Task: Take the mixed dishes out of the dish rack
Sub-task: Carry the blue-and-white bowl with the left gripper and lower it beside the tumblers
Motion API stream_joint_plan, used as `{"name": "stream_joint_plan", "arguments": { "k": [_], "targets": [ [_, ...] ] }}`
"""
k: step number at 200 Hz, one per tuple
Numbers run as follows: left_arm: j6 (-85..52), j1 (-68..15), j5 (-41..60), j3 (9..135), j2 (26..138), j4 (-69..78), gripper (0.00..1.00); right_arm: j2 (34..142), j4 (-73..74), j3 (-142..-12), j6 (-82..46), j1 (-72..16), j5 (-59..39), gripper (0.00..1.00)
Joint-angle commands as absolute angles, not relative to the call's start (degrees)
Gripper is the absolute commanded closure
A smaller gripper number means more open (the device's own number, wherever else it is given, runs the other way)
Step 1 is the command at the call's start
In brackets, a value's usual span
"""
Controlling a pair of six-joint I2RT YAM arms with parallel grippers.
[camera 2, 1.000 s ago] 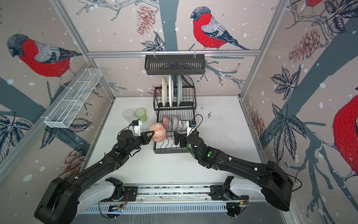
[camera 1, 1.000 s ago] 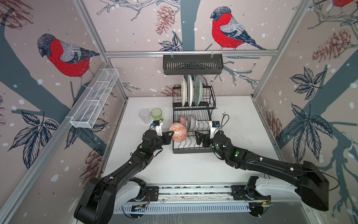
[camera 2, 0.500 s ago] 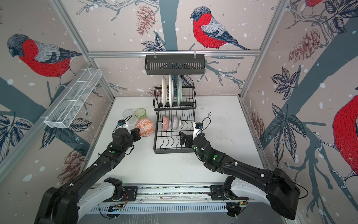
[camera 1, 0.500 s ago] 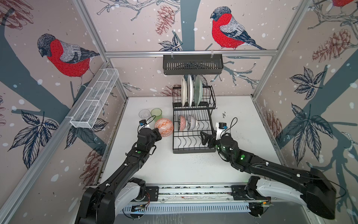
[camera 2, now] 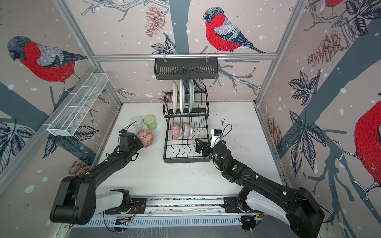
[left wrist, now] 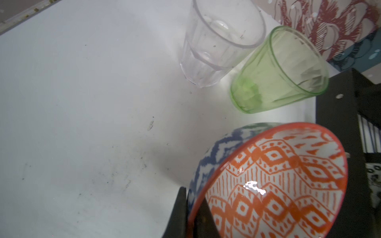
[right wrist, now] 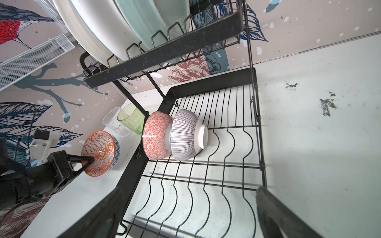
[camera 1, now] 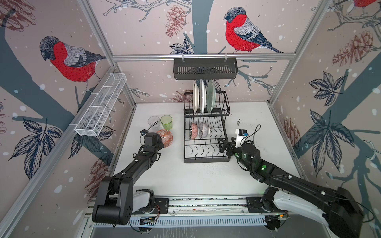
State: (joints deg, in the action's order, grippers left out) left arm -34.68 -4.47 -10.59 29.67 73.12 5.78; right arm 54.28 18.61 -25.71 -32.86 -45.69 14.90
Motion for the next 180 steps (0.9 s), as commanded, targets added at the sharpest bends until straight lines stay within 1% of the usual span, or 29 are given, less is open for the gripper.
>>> {"name": "stream_joint_plan", "arguments": {
  "k": [1,48,123,126,133,138,142,147,168,180],
  "targets": [
    [-34.96,-3.98,-11.61,31.38,76.22,6.83,1.00,53.15,19.98,-25.10,-32.98,-45.22,13.32,0.00],
    [-34.44,-3.95,-10.32,34.24,81.09,6.29,1.00,51.77,19.78,-24.13,-33.06,-44.30,12.84,0.00],
    [-32.06,-3.52,-15.43,36.38,81.08,2.20,1.00,51.75,19.92,-23.12,-33.66,-43.29,11.79,0.01],
    [-32.00,-3.52,-15.39,36.31,81.04,2.29,0.97,51.77,19.90,-23.18,-33.66,-43.21,11.84,0.00],
    [-32.07,-3.52,-15.32,36.39,80.95,2.33,0.88,51.81,19.88,-23.12,-33.66,-43.09,11.70,0.01],
    [-31.99,-3.52,-15.17,36.40,80.95,2.32,0.78,51.85,19.87,-23.10,-33.66,-43.00,11.61,0.00],
    [-32.04,-3.52,-15.04,36.49,80.95,2.32,0.67,51.92,19.91,-23.15,-33.67,-42.90,11.52,0.01],
    [-31.93,-3.52,-14.82,36.56,81.03,2.33,0.58,51.94,19.91,-23.12,-33.69,-42.79,11.38,0.01],
    [-31.64,-3.52,-14.43,36.92,81.30,2.32,0.46,52.20,19.85,-23.12,-33.75,-42.52,11.17,0.01],
    [-31.25,-3.52,-14.04,37.23,81.39,2.21,0.32,52.28,19.78,-22.96,-33.95,-42.39,11.18,0.00]
  ]
}}
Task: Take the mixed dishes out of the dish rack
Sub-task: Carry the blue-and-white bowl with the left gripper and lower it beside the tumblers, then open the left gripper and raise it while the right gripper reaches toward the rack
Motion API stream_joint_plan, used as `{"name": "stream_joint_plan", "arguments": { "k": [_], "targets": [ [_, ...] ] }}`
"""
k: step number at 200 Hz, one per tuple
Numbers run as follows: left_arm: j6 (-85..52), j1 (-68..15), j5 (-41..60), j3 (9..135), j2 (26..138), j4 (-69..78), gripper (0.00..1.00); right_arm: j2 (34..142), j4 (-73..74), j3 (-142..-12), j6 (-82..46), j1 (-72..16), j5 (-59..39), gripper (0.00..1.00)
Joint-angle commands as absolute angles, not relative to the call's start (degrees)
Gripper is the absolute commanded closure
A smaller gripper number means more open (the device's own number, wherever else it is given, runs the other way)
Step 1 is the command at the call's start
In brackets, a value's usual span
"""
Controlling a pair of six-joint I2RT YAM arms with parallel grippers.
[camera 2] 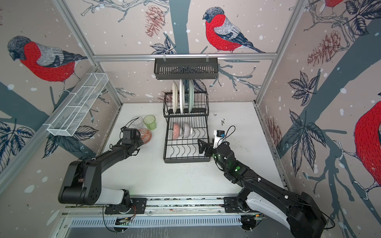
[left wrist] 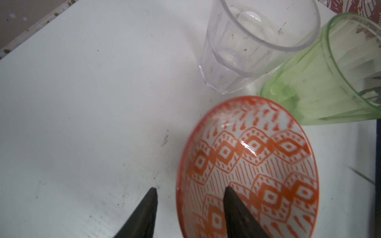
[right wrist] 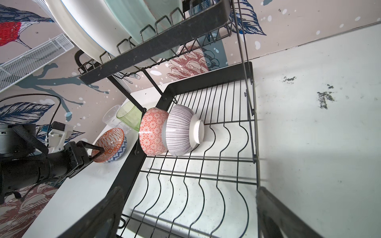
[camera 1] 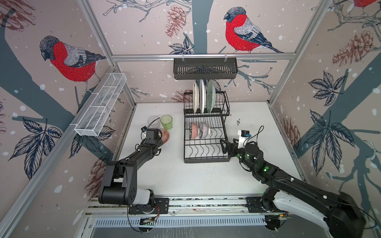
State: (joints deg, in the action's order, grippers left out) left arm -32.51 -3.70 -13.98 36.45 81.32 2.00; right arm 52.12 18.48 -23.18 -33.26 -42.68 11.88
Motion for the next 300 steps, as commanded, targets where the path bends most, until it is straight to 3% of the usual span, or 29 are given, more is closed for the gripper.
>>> {"name": "stream_joint_plan", "arguments": {
  "k": [1,17,34,113,206,260,300],
  "targets": [
    [-31.18,-3.52,-14.05,37.25,81.39,2.16,0.31,52.29,19.82,-22.95,-33.94,-42.42,11.17,0.00],
    [-31.09,-3.52,-14.31,37.69,80.93,1.13,0.13,52.38,19.80,-22.93,-34.09,-42.28,10.90,0.01],
    [-31.28,-3.47,-15.06,37.63,79.85,0.48,0.04,52.41,19.54,-23.02,-34.19,-42.19,10.81,0.00],
    [-30.19,-3.64,-10.17,35.08,73.49,0.16,0.03,55.04,18.67,-24.57,-34.73,-41.91,9.81,0.00],
    [-30.79,-9.93,-4.92,26.63,51.30,5.47,0.02,57.98,15.02,-26.59,-39.01,-41.92,8.66,0.00],
    [-32.60,-13.67,4.82,25.84,52.43,10.18,0.02,60.49,15.82,-28.21,-39.18,-43.16,7.55,0.00],
    [-32.09,-21.79,2.56,26.06,52.22,7.96,0.02,62.18,16.05,-28.89,-38.51,-43.59,8.15,0.01]
  ]
}}
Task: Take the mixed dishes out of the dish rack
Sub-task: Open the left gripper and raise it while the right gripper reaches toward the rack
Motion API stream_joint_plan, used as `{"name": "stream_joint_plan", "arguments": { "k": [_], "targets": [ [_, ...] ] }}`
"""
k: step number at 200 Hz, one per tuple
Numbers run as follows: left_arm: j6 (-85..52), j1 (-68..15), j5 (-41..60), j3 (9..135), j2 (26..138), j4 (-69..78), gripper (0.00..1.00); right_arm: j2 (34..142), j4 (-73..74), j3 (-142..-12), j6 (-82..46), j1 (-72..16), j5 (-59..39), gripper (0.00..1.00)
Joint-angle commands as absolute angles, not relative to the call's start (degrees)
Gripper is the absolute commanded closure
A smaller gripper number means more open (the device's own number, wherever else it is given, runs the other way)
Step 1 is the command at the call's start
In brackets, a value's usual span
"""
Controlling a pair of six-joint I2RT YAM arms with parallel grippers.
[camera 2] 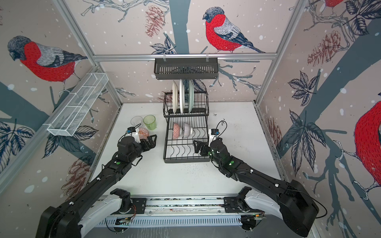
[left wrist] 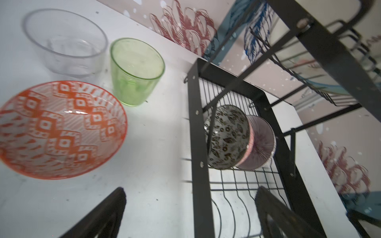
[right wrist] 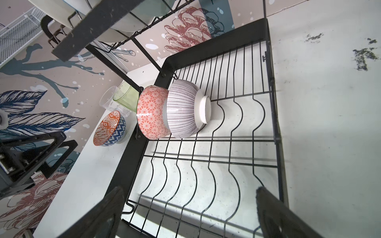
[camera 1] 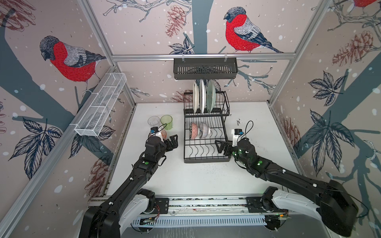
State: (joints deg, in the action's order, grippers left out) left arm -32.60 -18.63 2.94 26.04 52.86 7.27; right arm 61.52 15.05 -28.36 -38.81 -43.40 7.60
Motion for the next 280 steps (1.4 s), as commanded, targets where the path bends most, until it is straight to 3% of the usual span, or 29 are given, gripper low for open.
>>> {"name": "stream_joint_plan", "arguments": {
  "k": [1,44,132,204,280],
  "targets": [
    [-32.09,-21.97,2.42,26.08,52.17,7.89,0.02,62.20,16.07,-28.91,-38.50,-43.59,8.21,0.01],
    [-30.41,-28.57,-1.89,25.75,48.08,6.46,0.02,64.49,17.67,-29.38,-39.20,-43.63,8.59,0.00],
    [-31.06,-29.36,-0.65,20.54,42.79,11.49,0.02,70.62,19.35,-32.77,-38.53,-43.46,10.81,0.01],
    [-31.39,-29.47,1.66,18.54,46.59,19.07,0.02,81.30,24.37,-36.25,-35.63,-41.35,5.26,0.17],
    [-29.30,-29.47,0.52,16.52,45.58,21.58,0.02,92.27,24.33,-43.96,-32.57,-41.09,3.27,0.18]
  ]
}}
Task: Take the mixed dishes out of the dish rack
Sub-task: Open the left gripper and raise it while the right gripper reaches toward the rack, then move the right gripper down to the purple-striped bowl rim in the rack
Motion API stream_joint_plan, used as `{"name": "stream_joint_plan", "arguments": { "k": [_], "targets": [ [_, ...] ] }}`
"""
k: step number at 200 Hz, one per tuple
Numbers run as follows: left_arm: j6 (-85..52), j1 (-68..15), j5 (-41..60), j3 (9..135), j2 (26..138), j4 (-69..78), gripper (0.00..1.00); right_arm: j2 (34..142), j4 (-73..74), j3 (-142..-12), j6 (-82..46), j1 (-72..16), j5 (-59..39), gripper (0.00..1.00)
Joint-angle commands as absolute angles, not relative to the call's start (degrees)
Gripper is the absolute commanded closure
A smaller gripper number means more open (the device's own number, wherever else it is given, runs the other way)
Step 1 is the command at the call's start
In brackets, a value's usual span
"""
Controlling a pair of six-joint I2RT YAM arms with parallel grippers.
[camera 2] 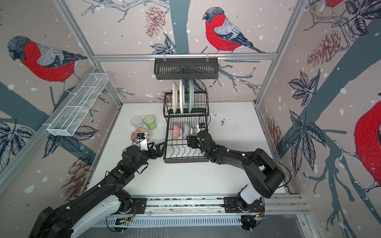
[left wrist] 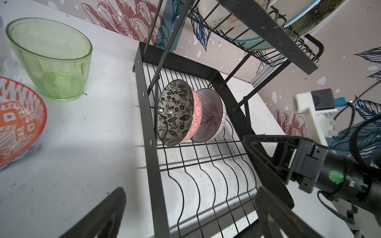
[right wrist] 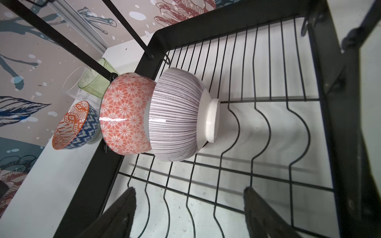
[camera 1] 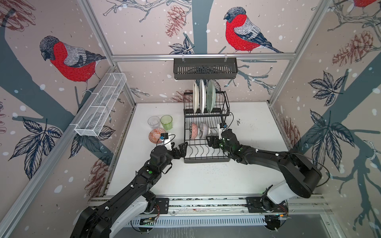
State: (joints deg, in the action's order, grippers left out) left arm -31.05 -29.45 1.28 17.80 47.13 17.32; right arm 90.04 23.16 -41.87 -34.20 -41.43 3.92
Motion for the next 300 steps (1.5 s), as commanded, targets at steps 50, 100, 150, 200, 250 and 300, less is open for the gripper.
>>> {"name": "stream_joint_plan", "arguments": {
  "k": [50,100,150,200,250,300],
  "targets": [
    [-29.95,-29.44,-4.51,14.15,42.63,22.11,0.02,95.55,29.55,-43.57,-33.55,-39.82,-0.16,0.11],
    [-30.60,-29.37,-5.33,14.36,44.07,21.66,0.02,96.42,34.49,-41.85,-32.91,-39.46,-2.53,0.08],
    [-30.76,-29.36,-5.46,14.40,44.26,21.54,0.02,97.63,33.81,-43.05,-30.74,-39.39,-2.65,0.04],
    [-31.25,-29.42,-5.80,14.74,45.24,21.02,0.02,99.35,33.45,-44.93,-29.82,-39.38,-2.57,0.03],
    [-31.53,-29.39,-5.23,15.05,46.04,21.04,0.02,102.49,29.23,-49.26,-29.13,-39.19,-2.39,0.10],
    [-31.64,-29.36,-4.49,15.24,46.54,21.21,0.02,103.76,29.11,-50.58,-28.78,-39.24,-1.88,0.17]
  ]
}}
